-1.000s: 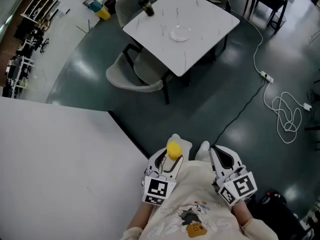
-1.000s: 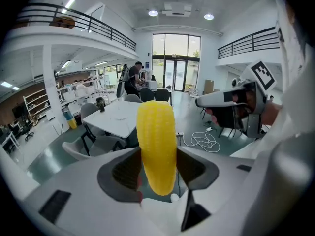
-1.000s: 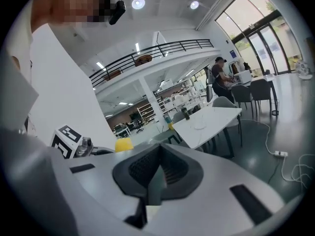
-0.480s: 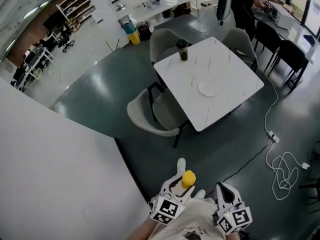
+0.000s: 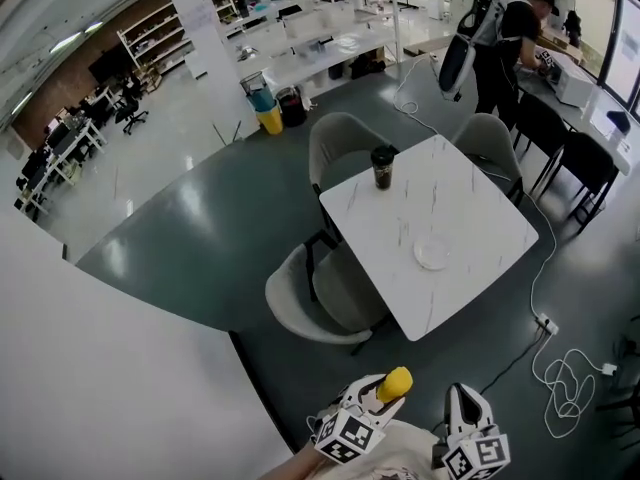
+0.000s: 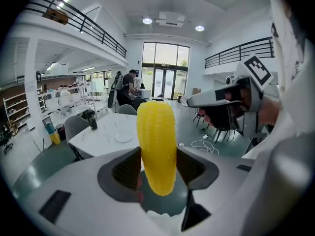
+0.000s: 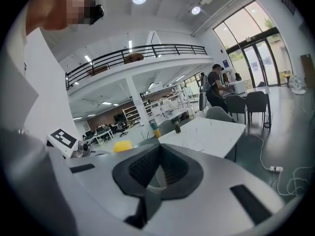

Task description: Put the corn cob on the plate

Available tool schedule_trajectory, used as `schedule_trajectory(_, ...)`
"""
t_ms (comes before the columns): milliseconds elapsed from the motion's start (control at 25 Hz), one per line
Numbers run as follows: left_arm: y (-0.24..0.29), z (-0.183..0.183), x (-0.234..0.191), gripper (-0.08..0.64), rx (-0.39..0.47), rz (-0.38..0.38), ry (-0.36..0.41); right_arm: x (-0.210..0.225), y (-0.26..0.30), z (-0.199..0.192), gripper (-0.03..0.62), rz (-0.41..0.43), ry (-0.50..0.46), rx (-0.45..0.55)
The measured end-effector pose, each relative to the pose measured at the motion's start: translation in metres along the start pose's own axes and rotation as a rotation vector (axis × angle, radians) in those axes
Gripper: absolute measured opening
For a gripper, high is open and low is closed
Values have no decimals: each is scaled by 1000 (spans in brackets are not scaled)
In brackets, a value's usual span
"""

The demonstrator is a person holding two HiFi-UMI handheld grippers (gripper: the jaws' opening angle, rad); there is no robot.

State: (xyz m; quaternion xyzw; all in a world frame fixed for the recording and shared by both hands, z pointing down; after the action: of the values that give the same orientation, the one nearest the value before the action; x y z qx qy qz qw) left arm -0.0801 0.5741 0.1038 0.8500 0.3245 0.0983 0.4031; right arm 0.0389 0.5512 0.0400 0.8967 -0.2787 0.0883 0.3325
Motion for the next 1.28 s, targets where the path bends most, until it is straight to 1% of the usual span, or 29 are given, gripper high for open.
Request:
schedule_trajectory(160, 2, -2, -38, 227, 11, -29, 4, -11, 24, 11, 5, -36, 15, 17)
schedule_trajectory(280, 6, -1, -56, 227, 9, -53, 7, -15, 33, 11, 5, -58, 32, 4)
schedule_trajectory(400, 13, 1, -64, 227, -3, -78, 14, -11, 44, 11, 3, -65, 45, -28)
schedule_trajectory(600, 28, 3, -65, 227, -25, -114, 19, 5, 54, 21, 5, -93, 62, -16)
schedule_trajectory(720, 34, 12, -74, 227, -37, -101, 11, 14, 66, 29, 5, -82, 76, -27)
schedule_trajectory(840, 47, 26, -88, 227, -44, -77, 0, 28, 87, 44, 5, -48, 64, -35)
schedule_trajectory(1000, 74, 45, -109, 227, -55, -44, -43, 58, 114, 66, 5, -24, 39, -47)
schedule_trajectory(1120, 90, 72, -123, 227, -51, -3, -70, 81, 130, 96, 5, 10, -4, -45)
schedule_trajectory(1280, 118, 126, -138, 227, -50, 35, -49, 122, 147, 145, 5, 14, -25, -26)
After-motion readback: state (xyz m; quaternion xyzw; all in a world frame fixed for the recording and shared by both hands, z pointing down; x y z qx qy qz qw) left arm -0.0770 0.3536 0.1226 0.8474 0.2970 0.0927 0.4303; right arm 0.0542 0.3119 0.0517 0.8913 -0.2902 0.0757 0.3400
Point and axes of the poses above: the fingertips, and each gripper's own axes: y forward along the fingers, x to its right, z out of its top, the point moved 1 cm from there along -y, backward along the fingers, and after that the axes turned 14 degrees about -x, right-handed, at the moved point
